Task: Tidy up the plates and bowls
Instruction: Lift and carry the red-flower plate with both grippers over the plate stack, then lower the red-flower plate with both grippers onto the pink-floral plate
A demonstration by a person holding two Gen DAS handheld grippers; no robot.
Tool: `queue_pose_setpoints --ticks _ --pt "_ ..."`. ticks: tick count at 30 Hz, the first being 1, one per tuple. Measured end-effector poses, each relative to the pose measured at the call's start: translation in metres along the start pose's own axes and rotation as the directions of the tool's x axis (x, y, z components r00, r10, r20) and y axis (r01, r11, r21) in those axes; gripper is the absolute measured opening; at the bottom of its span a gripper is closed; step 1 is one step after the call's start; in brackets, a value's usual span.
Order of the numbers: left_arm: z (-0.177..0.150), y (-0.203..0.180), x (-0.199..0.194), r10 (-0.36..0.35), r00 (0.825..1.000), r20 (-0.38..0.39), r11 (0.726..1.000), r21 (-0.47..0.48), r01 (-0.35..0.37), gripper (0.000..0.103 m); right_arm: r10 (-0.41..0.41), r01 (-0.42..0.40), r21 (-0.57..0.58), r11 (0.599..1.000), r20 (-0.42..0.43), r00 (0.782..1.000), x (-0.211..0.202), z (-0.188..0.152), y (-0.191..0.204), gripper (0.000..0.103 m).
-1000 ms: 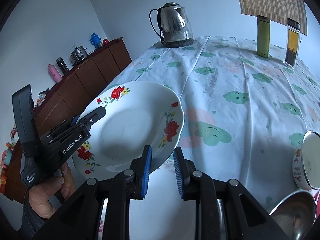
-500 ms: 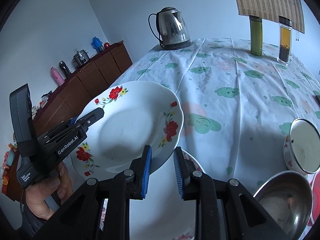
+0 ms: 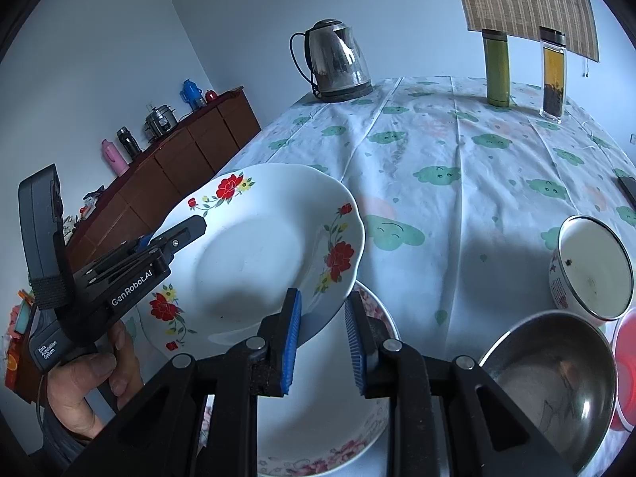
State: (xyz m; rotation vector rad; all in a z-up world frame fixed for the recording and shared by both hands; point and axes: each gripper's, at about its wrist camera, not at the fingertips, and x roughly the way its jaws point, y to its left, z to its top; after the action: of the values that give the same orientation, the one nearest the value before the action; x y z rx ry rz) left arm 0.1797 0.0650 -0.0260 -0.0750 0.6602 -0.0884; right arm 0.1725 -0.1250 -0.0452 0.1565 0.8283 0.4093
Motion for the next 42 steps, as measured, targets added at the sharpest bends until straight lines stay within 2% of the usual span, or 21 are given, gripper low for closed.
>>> queue_pose_setpoints --ticks 25,42 --pt "-0.015 -0.015 -0.011 -0.010 1.000 -0.016 1.000 0.014 0.010 0.024 0.028 -0.028 0.034 0.999 -0.001 1.000 -0.013 -0.022 -0.012 0.025" --pt "-0.036 -0.018 -0.016 -0.006 0.999 -0.035 1.000 0.012 0.007 0.024 0.014 -0.014 0.021 1.000 0.003 1.000 -0.018 -0.041 -0.012 0.025"
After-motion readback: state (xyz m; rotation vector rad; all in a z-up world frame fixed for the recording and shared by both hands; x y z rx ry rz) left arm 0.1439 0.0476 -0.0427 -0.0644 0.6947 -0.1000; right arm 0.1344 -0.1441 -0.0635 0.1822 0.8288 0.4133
